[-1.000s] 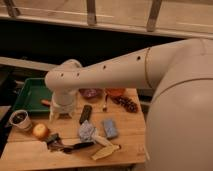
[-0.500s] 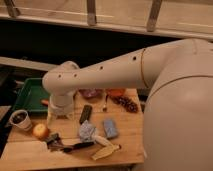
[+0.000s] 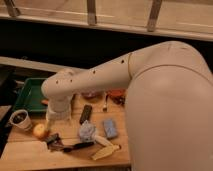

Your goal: Place brush in purple bowl

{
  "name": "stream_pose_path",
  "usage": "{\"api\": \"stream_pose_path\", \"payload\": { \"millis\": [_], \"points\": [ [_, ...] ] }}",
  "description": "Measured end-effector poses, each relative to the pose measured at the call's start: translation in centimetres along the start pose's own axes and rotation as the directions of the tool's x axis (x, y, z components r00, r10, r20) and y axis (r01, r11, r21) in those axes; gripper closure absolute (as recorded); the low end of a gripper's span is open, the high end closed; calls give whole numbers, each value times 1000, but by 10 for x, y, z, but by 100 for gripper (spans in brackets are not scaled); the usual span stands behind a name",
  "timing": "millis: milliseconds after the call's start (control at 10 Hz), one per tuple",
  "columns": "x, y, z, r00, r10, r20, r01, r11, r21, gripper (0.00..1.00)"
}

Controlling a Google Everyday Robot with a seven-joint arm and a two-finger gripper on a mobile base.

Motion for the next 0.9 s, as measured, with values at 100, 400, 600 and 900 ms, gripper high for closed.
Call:
{"api": "stream_pose_path", "payload": {
  "millis": [100,400,600,900],
  "points": [
    [2,5,9,1000,-12,-12,12,1000,-8,35],
    [3,9,16,1000,-18,-23,17,1000,-17,35],
    [4,11,17,999,-24,-26,23,1000,-15,35],
    [10,18,32,996,-49,-75,50,999,14,35]
  ]
}}
